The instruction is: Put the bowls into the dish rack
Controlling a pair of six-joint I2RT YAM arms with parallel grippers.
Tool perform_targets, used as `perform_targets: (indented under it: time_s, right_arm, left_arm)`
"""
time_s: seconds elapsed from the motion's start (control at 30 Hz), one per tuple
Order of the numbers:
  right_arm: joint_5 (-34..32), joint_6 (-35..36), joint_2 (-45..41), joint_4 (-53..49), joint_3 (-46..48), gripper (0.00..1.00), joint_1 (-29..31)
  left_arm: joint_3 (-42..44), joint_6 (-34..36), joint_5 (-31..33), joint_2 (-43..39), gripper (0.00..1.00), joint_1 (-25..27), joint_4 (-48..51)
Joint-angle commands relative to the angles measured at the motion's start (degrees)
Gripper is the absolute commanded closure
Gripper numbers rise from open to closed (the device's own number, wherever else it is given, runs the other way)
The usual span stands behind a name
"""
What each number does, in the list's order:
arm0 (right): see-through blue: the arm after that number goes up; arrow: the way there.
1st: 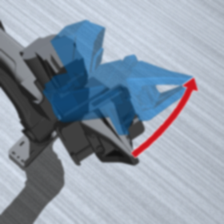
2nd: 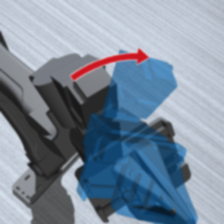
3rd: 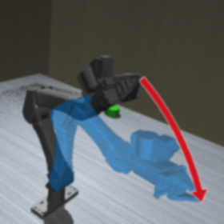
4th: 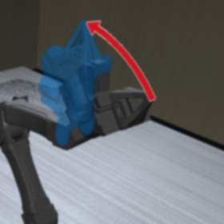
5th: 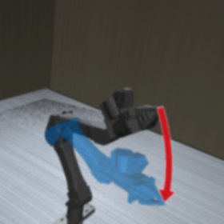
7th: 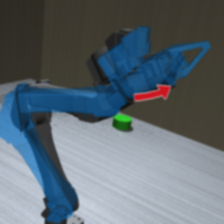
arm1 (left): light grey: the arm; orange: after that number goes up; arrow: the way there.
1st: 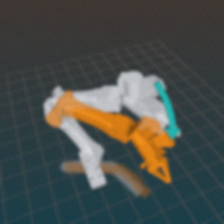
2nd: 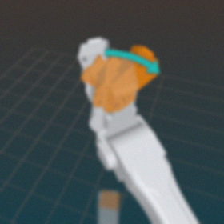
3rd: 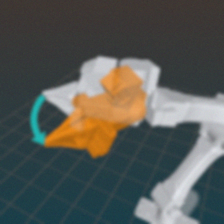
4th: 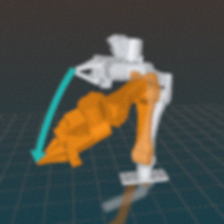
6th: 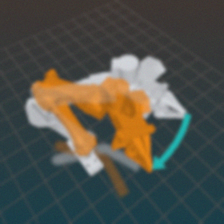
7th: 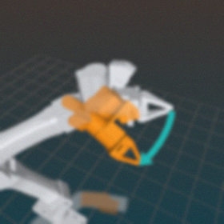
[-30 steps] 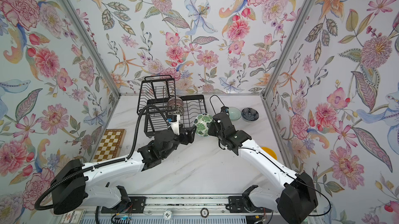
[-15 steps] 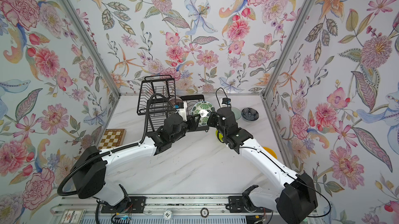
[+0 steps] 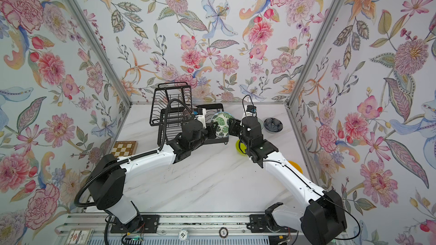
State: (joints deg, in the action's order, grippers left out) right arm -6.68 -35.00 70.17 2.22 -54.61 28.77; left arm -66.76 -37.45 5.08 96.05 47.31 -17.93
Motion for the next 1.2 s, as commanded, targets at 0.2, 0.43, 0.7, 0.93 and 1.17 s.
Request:
perform_targets:
  time_s: [0.2, 0.43, 0.7, 0.93, 1.17]
  right_arm:
    - [1.71, -6.85, -7.42, -1.63, 0.88, 0.02, -5.59]
    - [10.81, -28.44, -11.23, -0.05, 5.67, 0.01, -18.68]
    - [15.05, -40.08, -9.63, 0.08, 5.44, 0.01, -26.36]
    - [20.74, -60.92, -2.49, 16.01, 7.37, 0.02, -25.31]
    - [13.92, -74.06, 1.95, 24.99, 8.66, 0.02, -17.78]
  left_arm:
    - [-10.62, 8.65, 4.63, 4.12, 1.00, -0.11, 0.52]
    - [-17.60, 19.28, 8.46, 9.21, 1.00, -0.13, -1.77]
    - [-21.70, 32.96, 11.44, 15.83, 1.00, 0.23, -9.73]
    - [-24.16, 37.72, 14.89, 22.02, 1.00, 1.13, -14.34]
    - [-23.47, 41.30, 15.95, 24.91, 1.00, 2.18, -20.01]
